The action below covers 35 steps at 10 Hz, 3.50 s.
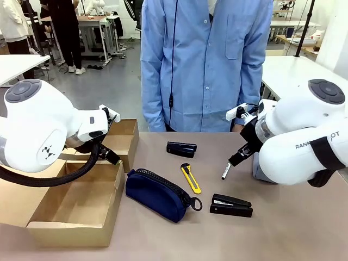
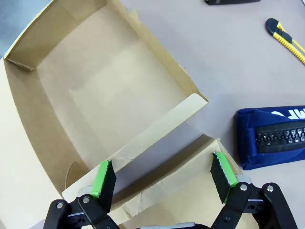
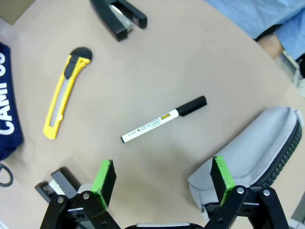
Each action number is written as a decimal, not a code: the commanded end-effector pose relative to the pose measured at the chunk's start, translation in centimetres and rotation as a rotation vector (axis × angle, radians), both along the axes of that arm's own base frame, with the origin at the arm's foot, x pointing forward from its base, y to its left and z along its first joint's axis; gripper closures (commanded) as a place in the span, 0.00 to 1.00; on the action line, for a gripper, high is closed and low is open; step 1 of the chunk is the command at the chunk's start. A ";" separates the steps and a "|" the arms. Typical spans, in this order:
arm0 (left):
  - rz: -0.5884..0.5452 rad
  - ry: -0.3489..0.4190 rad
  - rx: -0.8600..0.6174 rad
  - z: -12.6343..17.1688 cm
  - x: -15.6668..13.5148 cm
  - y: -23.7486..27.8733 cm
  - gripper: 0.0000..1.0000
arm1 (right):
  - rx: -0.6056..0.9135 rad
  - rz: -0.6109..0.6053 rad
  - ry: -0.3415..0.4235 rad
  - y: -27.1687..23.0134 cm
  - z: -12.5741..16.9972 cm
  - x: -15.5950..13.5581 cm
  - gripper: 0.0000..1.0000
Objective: Place items inside the box.
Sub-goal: Pick up a Pencil pouch or Stapler and place it inside the Mailer Box closest to the robot.
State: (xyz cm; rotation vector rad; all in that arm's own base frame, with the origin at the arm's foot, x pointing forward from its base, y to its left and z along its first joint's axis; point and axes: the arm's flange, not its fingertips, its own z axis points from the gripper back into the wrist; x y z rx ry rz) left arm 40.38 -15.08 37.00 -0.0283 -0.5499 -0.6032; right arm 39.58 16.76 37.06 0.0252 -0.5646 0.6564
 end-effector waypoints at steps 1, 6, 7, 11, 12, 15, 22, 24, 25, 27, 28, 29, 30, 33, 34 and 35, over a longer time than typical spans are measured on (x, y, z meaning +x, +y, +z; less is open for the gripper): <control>0.000 0.000 0.000 0.0 0.0 0.0 0.00 | 0.000 0.000 0.000 0.0 0.0 0.0 0.00; -0.026 0.054 -0.026 -0.6 -0.5 -0.2 0.00 | 0.002 -0.009 0.055 -0.3 -0.6 0.1 0.00; -0.022 0.059 -0.060 1.1 -1.2 -0.3 0.00 | 0.024 -0.022 0.086 -0.4 0.8 0.1 0.00; 0.077 -0.156 -0.242 14.7 -6.5 2.6 0.00 | 0.187 -0.196 0.056 -4.6 12.5 -2.0 0.00; 0.021 -0.140 -0.279 16.0 -8.0 3.6 0.00 | 0.278 -0.155 0.156 -6.7 14.0 -3.3 0.00; 0.137 0.183 -0.587 17.2 -10.9 13.7 0.00 | 0.736 -0.380 0.372 -20.2 18.8 -8.3 0.00; 0.560 -0.014 -1.421 5.7 -20.9 33.8 0.00 | 1.314 -0.824 0.349 -40.9 9.4 -15.7 0.00; 0.475 0.107 -1.352 10.8 -18.6 39.2 0.00 | 1.255 -0.766 0.412 -41.1 11.6 -16.9 0.00; 0.475 0.107 -1.352 10.8 -18.6 39.2 0.00 | 1.255 -0.766 0.412 -41.1 11.6 -16.9 0.00; 0.475 0.107 -1.352 10.8 -18.6 39.2 0.00 | 1.255 -0.766 0.412 -41.1 11.6 -16.9 0.00; 0.475 0.107 -1.352 10.8 -18.6 39.2 0.00 | 1.255 -0.766 0.412 -41.1 11.6 -16.9 0.00; 0.475 0.107 -1.352 10.8 -18.6 39.2 0.00 | 1.241 -0.796 0.437 -40.8 11.6 -16.6 0.00; 0.475 0.107 -1.352 10.8 -18.6 39.2 0.00 | 1.140 -0.749 0.383 -38.2 13.0 -16.0 0.00; 0.475 0.107 -1.352 10.8 -18.6 39.2 0.00 | 0.741 -0.410 0.325 -24.3 16.9 -12.6 0.00; 0.475 0.107 -1.352 10.8 -18.6 39.2 0.00 | 0.667 -0.347 0.334 -21.6 17.2 -12.0 0.00; 0.475 0.107 -1.352 10.8 -18.6 39.2 0.00 | 0.652 -0.354 0.325 -21.0 17.3 -11.7 0.00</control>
